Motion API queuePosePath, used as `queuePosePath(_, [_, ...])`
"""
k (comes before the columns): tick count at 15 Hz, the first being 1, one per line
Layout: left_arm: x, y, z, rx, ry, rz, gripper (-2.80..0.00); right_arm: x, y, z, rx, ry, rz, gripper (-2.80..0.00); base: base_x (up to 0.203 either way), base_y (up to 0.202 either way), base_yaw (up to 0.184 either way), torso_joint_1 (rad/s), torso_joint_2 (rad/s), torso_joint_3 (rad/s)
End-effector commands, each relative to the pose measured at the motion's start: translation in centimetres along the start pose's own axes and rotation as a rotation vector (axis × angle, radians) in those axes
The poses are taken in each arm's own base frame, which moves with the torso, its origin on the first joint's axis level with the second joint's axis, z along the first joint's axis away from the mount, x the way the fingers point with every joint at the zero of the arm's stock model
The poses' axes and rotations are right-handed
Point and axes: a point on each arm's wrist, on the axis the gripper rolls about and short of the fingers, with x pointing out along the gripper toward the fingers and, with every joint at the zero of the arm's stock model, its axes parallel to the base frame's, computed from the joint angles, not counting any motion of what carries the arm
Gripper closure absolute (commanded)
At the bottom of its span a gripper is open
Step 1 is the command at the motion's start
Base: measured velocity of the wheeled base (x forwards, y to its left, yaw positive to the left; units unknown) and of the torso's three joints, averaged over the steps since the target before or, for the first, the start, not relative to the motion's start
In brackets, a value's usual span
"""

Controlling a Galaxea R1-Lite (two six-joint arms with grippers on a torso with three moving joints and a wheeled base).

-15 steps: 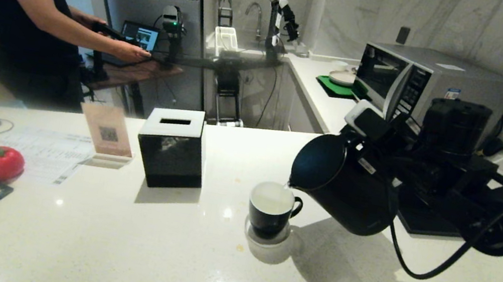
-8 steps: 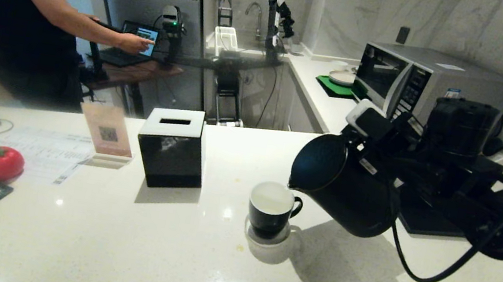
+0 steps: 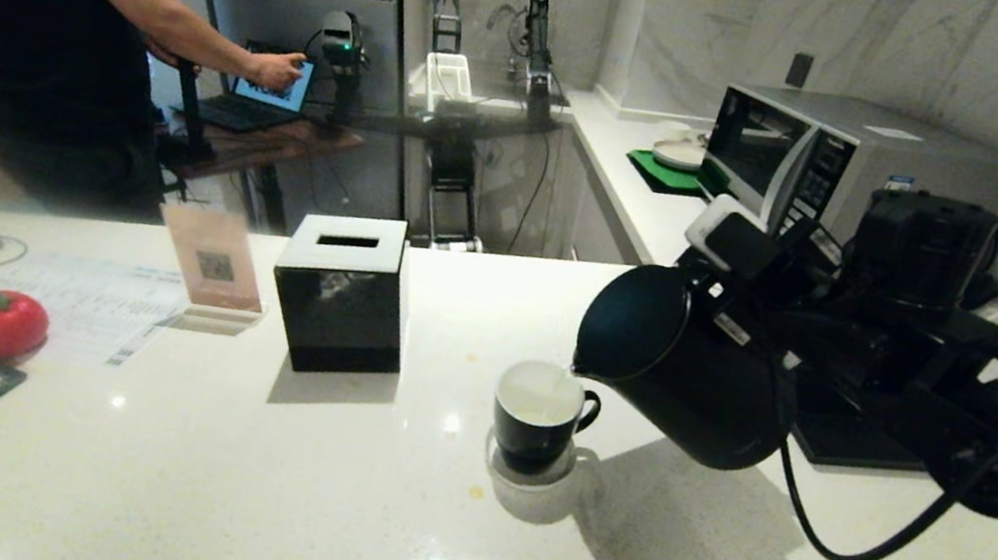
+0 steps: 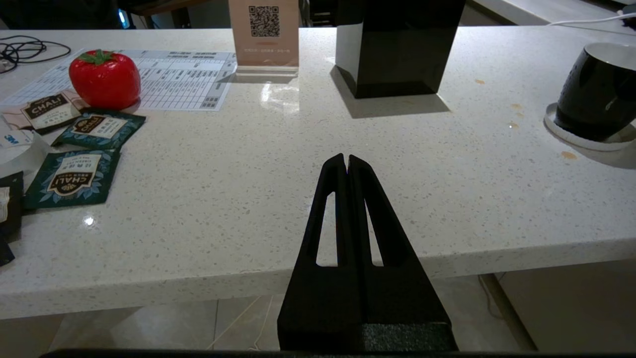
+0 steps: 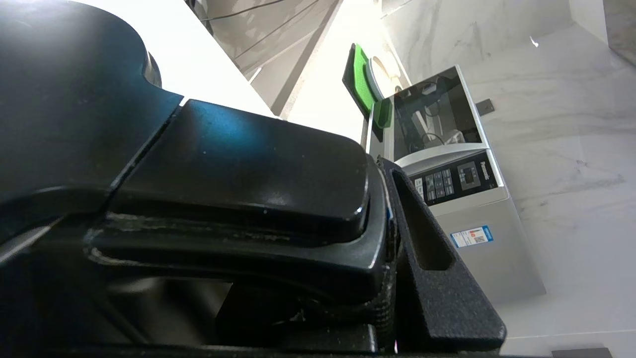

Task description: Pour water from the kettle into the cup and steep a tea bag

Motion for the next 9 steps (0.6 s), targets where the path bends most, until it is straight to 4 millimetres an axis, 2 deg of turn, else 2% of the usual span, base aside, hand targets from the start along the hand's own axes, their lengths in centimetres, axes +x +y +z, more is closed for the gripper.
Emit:
queuePosePath(1, [0.01, 0.0, 0.01, -0.001, 0.001, 0.0, 0.0, -0.03, -0.03, 0.09, -0.004, -0.003, -0.004, 0.0, 0.0, 0.0, 0.0, 0.0, 0.0, 0.0])
queuePosePath(9, [0.01, 0.0, 0.01, -0.001, 0.001, 0.0, 0.0, -0.29, 0.61, 0.63, -0.006, -0.018, 0.015, 0.0, 0.0, 0.0, 0.0, 0.0, 0.0, 0.0])
